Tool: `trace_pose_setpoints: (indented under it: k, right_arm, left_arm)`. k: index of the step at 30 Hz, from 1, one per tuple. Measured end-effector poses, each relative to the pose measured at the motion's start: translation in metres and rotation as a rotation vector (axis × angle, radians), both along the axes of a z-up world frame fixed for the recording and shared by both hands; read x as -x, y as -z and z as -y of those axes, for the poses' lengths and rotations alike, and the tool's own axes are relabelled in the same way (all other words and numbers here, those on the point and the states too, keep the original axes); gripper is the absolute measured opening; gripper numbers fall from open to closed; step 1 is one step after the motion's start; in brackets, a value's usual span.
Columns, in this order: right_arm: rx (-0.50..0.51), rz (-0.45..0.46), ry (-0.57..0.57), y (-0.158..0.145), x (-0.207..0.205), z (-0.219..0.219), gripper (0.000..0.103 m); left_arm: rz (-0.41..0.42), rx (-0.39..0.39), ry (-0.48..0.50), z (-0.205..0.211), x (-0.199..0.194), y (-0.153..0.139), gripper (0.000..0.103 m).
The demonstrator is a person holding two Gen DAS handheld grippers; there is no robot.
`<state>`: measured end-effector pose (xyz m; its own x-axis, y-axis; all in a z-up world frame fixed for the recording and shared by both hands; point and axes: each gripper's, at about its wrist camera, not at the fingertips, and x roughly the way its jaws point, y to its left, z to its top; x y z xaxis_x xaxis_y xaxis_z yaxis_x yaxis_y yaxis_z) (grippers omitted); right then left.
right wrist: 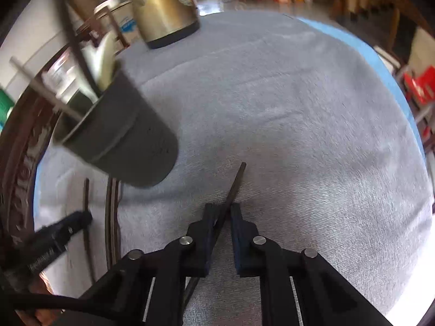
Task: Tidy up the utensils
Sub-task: 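Grasp another chopstick with the right tool while the left tool grasps one too, then lift both chopsticks, lower them into the grey cup and open both tools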
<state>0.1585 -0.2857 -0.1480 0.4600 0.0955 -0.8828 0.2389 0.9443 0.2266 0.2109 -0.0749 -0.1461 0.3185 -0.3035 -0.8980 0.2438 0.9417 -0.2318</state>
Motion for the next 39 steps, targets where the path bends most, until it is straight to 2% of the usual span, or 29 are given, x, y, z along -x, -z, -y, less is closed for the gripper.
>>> trace_pose_setpoints:
  k: [7,11,14,18,20,22,24,28,33,39]
  right_arm:
    - [-0.101,0.001,-0.139,0.002,0.011,-0.016,0.011]
    - [-0.106,-0.039,-0.137,0.001,0.008,-0.016,0.013]
    - [-0.116,-0.081,-0.104,0.004,-0.003,-0.013,0.013]
    - [-0.056,-0.089,-0.082,0.004,-0.010,-0.018,0.014]
    - [0.010,-0.064,-0.097,0.003,-0.011,-0.027,0.014]
    - [0.063,-0.038,-0.108,0.003,-0.013,-0.033,0.014]
    - [0.094,-0.024,-0.124,0.002,-0.012,-0.040,0.012]
    - [0.049,0.021,-0.140,-0.002,-0.004,-0.039,0.011]
    - [0.018,0.159,-0.186,-0.033,0.018,-0.029,0.010]
    - [-0.031,0.353,-0.223,-0.082,0.046,-0.024,0.008]
  left_arm:
    - [-0.025,0.011,0.020,-0.012,0.011,-0.001,0.008]
    - [-0.045,0.002,0.006,-0.013,0.003,-0.001,0.010]
    - [-0.047,0.004,0.006,-0.008,-0.006,-0.001,0.019]
    - [-0.021,-0.022,0.008,0.003,-0.016,0.001,0.022]
    - [-0.015,-0.024,0.007,0.006,-0.020,0.004,0.022]
    - [-0.006,-0.041,0.000,0.008,-0.025,0.007,0.009]
    - [-0.003,-0.035,-0.004,0.006,-0.025,0.007,0.008]
    - [0.026,-0.011,-0.029,-0.003,-0.021,-0.001,0.007]
    - [0.111,0.035,-0.037,-0.012,-0.010,-0.037,0.006]
    - [0.252,0.094,-0.050,-0.024,0.012,-0.098,0.006]
